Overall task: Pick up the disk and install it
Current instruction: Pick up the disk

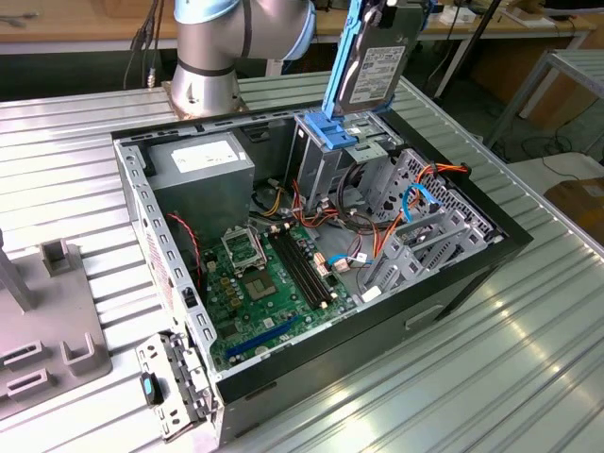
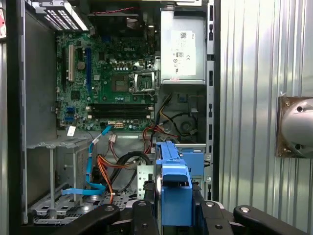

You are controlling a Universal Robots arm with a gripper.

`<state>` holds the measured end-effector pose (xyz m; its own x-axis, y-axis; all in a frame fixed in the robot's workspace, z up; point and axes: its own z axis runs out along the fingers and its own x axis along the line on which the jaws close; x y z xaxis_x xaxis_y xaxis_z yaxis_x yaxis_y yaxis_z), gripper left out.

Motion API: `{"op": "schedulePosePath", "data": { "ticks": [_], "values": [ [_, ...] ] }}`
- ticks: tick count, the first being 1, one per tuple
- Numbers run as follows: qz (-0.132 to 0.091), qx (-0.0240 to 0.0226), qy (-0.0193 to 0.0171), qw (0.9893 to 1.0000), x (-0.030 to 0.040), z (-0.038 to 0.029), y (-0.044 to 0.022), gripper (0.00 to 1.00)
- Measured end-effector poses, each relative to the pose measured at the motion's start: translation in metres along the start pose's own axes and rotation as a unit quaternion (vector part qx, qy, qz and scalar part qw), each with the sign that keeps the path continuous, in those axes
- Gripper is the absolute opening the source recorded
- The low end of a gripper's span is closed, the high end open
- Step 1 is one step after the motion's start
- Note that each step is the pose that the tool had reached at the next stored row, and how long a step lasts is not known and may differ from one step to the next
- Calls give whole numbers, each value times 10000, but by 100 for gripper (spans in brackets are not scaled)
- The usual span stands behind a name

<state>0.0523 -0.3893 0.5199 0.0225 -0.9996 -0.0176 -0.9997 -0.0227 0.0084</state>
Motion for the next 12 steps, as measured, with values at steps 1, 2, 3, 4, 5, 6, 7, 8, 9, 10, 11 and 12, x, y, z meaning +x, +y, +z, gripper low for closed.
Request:
{"op": "schedulePosePath", "data": {
  "ticks": [1, 2, 3, 4, 5, 6, 7, 8, 9, 10, 11, 12],
  "values": [
    [0, 0, 0, 10000, 2, 0, -82, 37],
    [0, 0, 1, 10000, 33, -1, -124, 37],
    [0, 0, 0, 10000, 115, -1, -132, 37],
    [0, 0, 1, 10000, 194, -3, -132, 37],
    [0, 0, 0, 10000, 293, -4, -130, 37],
    [0, 0, 0, 10000, 394, -5, -127, 37],
    [0, 0, 0, 10000, 450, -5, -126, 37],
    [0, 0, 0, 10000, 489, -6, -125, 37],
    [0, 0, 1, 10000, 535, -7, -124, 37],
    [0, 0, 1, 10000, 568, -8, -123, 37],
    [0, 0, 0, 10000, 658, -7, -121, 37],
    [0, 0, 0, 10000, 731, -8, -120, 37]
  ]
}}
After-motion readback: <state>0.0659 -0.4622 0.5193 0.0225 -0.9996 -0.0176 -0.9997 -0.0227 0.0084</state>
